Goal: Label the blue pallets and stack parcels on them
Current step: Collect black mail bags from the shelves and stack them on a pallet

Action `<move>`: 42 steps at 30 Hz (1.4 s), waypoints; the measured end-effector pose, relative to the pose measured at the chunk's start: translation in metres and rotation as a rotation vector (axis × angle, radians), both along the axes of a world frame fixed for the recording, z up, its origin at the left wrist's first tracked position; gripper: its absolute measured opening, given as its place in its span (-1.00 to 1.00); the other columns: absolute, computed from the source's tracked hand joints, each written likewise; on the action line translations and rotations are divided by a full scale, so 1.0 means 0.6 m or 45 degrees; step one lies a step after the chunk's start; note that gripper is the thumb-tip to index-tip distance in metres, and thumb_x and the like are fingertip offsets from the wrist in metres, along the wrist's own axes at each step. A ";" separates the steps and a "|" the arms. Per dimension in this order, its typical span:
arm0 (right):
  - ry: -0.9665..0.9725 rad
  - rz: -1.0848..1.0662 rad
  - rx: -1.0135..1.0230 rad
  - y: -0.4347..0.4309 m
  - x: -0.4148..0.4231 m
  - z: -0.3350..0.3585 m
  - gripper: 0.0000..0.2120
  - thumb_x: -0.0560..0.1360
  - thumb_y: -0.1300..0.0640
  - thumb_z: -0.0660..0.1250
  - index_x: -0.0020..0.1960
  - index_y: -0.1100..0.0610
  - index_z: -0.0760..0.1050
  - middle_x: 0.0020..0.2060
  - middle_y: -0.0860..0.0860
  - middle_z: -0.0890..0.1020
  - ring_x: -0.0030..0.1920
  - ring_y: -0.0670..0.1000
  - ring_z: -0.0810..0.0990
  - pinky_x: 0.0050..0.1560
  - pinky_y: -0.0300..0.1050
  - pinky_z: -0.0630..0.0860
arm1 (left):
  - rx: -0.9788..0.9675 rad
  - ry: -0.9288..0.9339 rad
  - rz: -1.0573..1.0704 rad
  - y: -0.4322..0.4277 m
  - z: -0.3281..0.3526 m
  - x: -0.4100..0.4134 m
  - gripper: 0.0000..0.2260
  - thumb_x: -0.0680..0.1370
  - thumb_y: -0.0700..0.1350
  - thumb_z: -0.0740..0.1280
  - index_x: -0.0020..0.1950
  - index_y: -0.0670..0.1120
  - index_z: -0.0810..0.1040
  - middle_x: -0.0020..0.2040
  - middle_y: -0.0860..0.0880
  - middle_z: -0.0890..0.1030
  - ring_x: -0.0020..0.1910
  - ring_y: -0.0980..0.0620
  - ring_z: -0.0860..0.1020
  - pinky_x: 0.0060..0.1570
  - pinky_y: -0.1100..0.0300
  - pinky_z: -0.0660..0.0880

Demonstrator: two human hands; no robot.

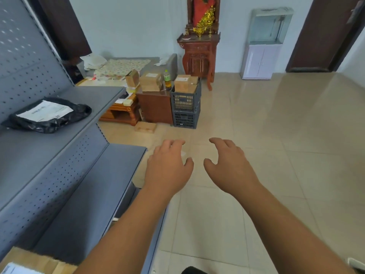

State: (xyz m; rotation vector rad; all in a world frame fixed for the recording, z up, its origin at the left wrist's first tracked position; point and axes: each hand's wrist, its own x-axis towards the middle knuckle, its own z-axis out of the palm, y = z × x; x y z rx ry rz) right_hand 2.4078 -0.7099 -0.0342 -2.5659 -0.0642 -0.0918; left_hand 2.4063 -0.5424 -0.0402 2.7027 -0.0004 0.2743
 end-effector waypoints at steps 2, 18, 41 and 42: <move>-0.021 0.049 0.032 -0.004 0.056 0.004 -0.43 0.56 -0.01 0.29 0.54 -0.06 0.26 0.46 -0.04 0.38 0.41 0.13 0.36 0.28 0.03 0.39 | 0.002 -0.004 0.043 -0.003 0.006 0.045 -0.54 0.57 0.08 0.34 0.47 0.06 0.44 0.41 0.02 0.47 0.33 -0.08 0.46 0.21 -0.04 0.44; -0.193 0.494 0.186 0.212 0.382 0.066 -0.47 0.53 0.03 0.33 0.49 -0.03 0.36 0.37 -0.07 0.47 0.33 -0.01 0.46 0.24 -0.11 0.41 | -0.032 -0.138 0.370 0.191 0.064 0.313 -0.57 0.59 0.01 0.33 0.46 0.09 0.42 0.38 0.06 0.46 0.33 -0.06 0.45 0.23 -0.02 0.44; -0.004 1.338 0.367 0.638 0.583 0.078 -0.55 0.63 -0.02 0.21 0.51 -0.09 0.31 0.41 -0.09 0.46 0.34 -0.02 0.47 0.14 -0.12 0.35 | -0.028 -0.302 1.385 0.483 0.106 0.317 -0.58 0.58 -0.03 0.35 0.45 0.08 0.46 0.42 0.07 0.48 0.35 -0.07 0.42 0.28 -0.04 0.44; 0.020 1.372 0.368 0.649 0.584 0.078 -0.54 0.62 -0.03 0.21 0.51 -0.09 0.31 0.40 -0.08 0.47 0.33 -0.01 0.48 0.13 -0.10 0.36 | -0.031 -0.282 1.451 0.491 0.107 0.311 -0.57 0.58 -0.03 0.35 0.46 0.08 0.46 0.43 0.06 0.47 0.36 -0.09 0.42 0.28 -0.04 0.43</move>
